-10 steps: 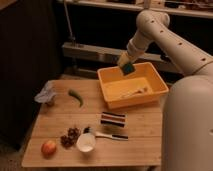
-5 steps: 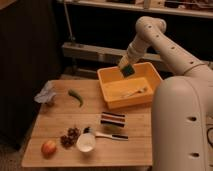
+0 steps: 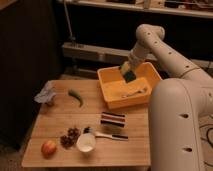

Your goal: Wipe tray with sponge

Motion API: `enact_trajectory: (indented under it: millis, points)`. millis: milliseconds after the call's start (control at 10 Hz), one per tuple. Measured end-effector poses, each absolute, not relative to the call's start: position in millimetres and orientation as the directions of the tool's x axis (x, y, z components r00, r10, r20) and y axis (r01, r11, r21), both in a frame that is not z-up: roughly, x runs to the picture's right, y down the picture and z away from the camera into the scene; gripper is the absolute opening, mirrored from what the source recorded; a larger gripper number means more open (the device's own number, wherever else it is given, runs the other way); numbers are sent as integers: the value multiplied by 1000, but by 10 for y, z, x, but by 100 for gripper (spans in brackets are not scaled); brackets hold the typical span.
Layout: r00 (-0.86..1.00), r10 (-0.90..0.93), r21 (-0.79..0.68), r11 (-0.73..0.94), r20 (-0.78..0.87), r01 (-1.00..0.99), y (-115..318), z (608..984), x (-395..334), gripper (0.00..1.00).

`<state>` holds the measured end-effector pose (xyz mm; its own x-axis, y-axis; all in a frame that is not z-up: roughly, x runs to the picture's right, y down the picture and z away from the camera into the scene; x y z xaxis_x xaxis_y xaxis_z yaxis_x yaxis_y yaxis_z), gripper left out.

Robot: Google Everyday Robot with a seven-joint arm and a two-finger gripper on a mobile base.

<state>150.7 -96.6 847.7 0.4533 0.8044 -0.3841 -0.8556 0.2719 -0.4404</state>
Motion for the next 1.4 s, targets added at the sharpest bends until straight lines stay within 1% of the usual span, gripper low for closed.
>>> enact_trajectory:
  millis: [600, 1400]
  points:
    - [479, 776, -462, 276, -410, -843, -761, 8571, 1471, 0]
    - [509, 739, -456, 304, -440, -836, -626, 8715, 1464, 0]
